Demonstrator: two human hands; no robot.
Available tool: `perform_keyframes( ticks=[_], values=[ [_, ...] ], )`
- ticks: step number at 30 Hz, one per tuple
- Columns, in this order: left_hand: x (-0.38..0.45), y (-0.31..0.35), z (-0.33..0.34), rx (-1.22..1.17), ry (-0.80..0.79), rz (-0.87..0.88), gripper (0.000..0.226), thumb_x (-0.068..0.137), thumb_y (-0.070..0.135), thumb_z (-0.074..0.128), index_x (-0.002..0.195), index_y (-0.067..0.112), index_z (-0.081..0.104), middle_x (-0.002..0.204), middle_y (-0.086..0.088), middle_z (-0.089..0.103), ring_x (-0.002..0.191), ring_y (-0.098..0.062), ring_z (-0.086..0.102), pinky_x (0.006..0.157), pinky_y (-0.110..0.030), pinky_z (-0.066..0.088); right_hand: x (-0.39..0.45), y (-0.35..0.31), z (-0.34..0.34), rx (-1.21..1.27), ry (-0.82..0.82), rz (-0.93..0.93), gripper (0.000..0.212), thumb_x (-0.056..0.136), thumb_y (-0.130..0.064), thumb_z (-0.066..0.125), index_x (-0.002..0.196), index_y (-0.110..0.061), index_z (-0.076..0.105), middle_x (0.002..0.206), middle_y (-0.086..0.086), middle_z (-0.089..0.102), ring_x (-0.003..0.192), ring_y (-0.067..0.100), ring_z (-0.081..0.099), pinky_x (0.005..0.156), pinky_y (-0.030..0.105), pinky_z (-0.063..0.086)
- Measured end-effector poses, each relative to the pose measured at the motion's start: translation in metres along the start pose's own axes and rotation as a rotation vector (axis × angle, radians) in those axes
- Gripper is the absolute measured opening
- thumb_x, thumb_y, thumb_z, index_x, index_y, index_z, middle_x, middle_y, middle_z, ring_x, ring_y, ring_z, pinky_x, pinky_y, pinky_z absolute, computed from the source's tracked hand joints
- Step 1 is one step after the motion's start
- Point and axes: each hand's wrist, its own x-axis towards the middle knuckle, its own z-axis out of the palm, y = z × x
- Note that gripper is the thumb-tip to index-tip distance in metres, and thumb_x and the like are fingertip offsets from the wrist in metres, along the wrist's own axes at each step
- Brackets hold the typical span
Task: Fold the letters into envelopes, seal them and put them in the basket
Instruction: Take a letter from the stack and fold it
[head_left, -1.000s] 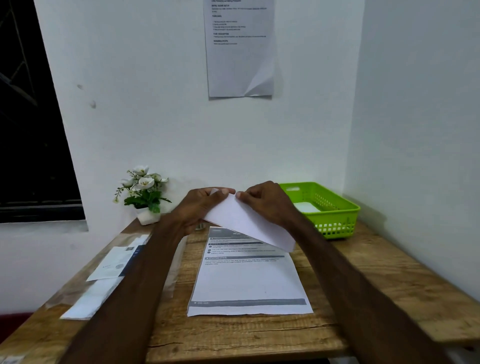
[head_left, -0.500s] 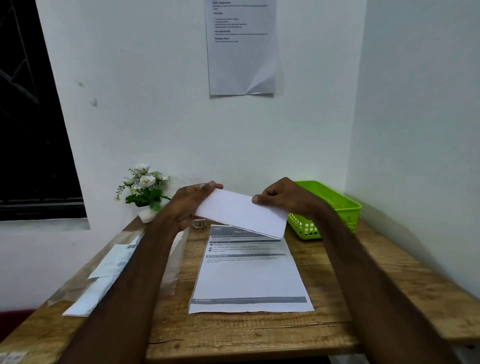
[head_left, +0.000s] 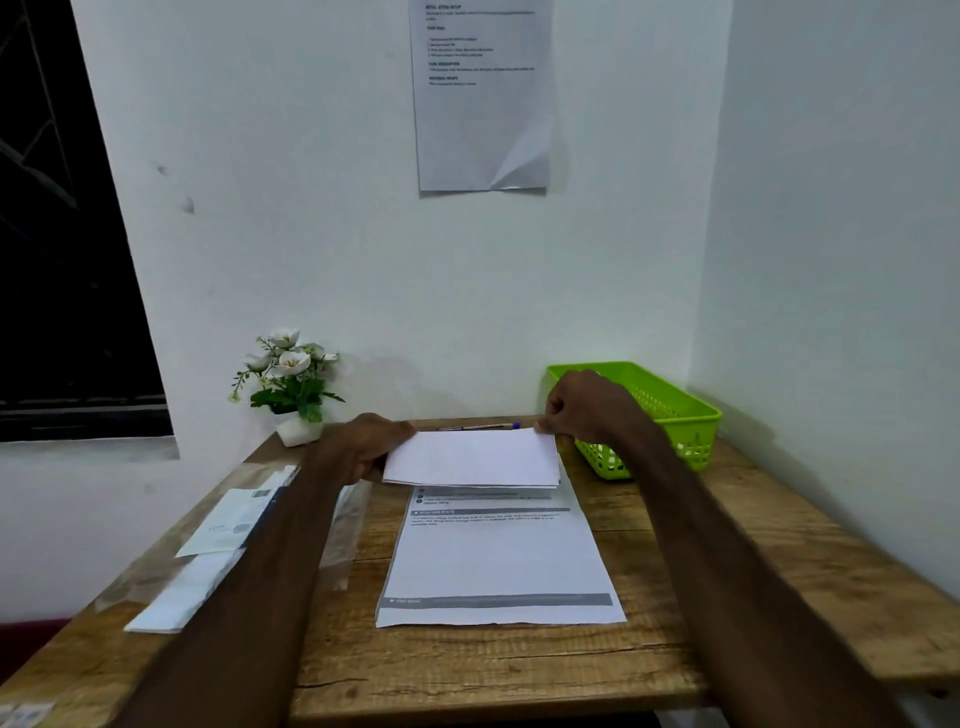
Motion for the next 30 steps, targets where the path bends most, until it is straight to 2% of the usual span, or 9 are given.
perform_keyframes(
  ticks=[3,5,8,12,15,19,23,26,30],
  values=[
    [0.002,-0.004,0.010,0.080,0.028,0.004,0.035,0.096,0.029,0.068,0.113,-0.002,0.064,0.096,-0.017,0.073,0.078,-0.027,0.070,0.065,-0.035,0.060,0.001,-0.003,0.002,-0.092,0.073,0.028,0.015,0.078,-0.033,0.076,0.070,-0.024,0.068,0.082,-0.001,0.068,0.089,0.021,0.068,0.068,0.027,0.041],
    [0.000,-0.004,0.014,0.141,0.074,0.045,0.033,0.094,0.032,0.070,0.102,0.001,0.066,0.088,-0.013,0.071,0.072,-0.023,0.067,0.057,-0.028,0.053,0.003,-0.004,0.002,-0.107,0.120,0.029,0.004,0.079,-0.031,0.073,0.078,-0.027,0.071,0.093,-0.001,0.071,0.095,0.022,0.068,0.070,0.027,0.040],
    [0.002,-0.005,0.017,0.305,0.155,0.109,0.032,0.091,0.035,0.071,0.080,0.006,0.066,0.082,-0.012,0.068,0.072,-0.024,0.065,0.061,-0.032,0.051,0.005,-0.007,0.004,-0.057,0.126,0.002,0.005,0.080,-0.033,0.072,0.080,-0.028,0.074,0.091,-0.003,0.074,0.092,0.020,0.067,0.068,0.026,0.039],
    [0.005,-0.007,0.013,0.490,0.212,0.157,0.049,0.081,0.053,0.074,0.078,0.005,0.074,0.077,-0.014,0.074,0.072,-0.031,0.073,0.074,-0.044,0.063,0.005,-0.017,0.011,0.008,0.119,-0.055,0.011,0.079,-0.039,0.071,0.080,-0.029,0.076,0.086,-0.001,0.072,0.088,0.019,0.065,0.063,0.027,0.036],
    [-0.004,0.001,0.011,0.534,0.257,0.178,0.039,0.086,0.047,0.072,0.075,0.009,0.075,0.063,-0.005,0.071,0.056,-0.025,0.070,0.068,-0.038,0.062,0.005,-0.027,0.017,0.048,0.117,-0.106,0.012,0.081,-0.041,0.068,0.078,-0.030,0.074,0.083,0.001,0.072,0.089,0.019,0.065,0.065,0.028,0.039],
    [-0.005,0.009,0.001,0.448,0.312,0.250,0.033,0.087,0.044,0.072,0.077,0.013,0.078,0.069,-0.001,0.075,0.062,-0.024,0.073,0.066,-0.039,0.064,-0.003,-0.047,0.021,0.059,0.118,-0.201,0.016,0.086,-0.040,0.065,0.087,-0.030,0.076,0.087,0.000,0.072,0.088,0.019,0.064,0.065,0.028,0.037],
    [-0.007,0.015,-0.002,0.411,0.361,0.380,0.034,0.090,0.044,0.068,0.072,0.017,0.077,0.066,0.005,0.074,0.057,-0.015,0.066,0.066,-0.036,0.059,-0.015,-0.071,0.025,0.090,0.116,-0.311,0.019,0.089,-0.040,0.063,0.091,-0.027,0.077,0.086,-0.004,0.073,0.084,0.018,0.062,0.064,0.028,0.035],
    [-0.010,0.019,-0.002,0.379,0.328,0.449,0.029,0.091,0.042,0.066,0.075,0.022,0.078,0.068,0.008,0.074,0.061,-0.011,0.067,0.065,-0.035,0.057,-0.028,-0.092,0.037,0.219,0.091,-0.403,0.020,0.089,-0.041,0.068,0.088,-0.023,0.078,0.078,-0.004,0.074,0.075,0.013,0.064,0.064,0.030,0.045],
    [-0.006,0.020,-0.010,0.437,0.309,0.482,0.024,0.090,0.037,0.067,0.074,0.022,0.078,0.071,0.009,0.076,0.061,-0.010,0.065,0.063,-0.034,0.056,-0.055,-0.131,0.062,0.410,-0.016,-0.634,0.011,0.089,-0.027,0.073,0.093,-0.021,0.081,0.086,-0.006,0.077,0.069,0.000,0.058,0.065,0.016,0.046]
  ],
)
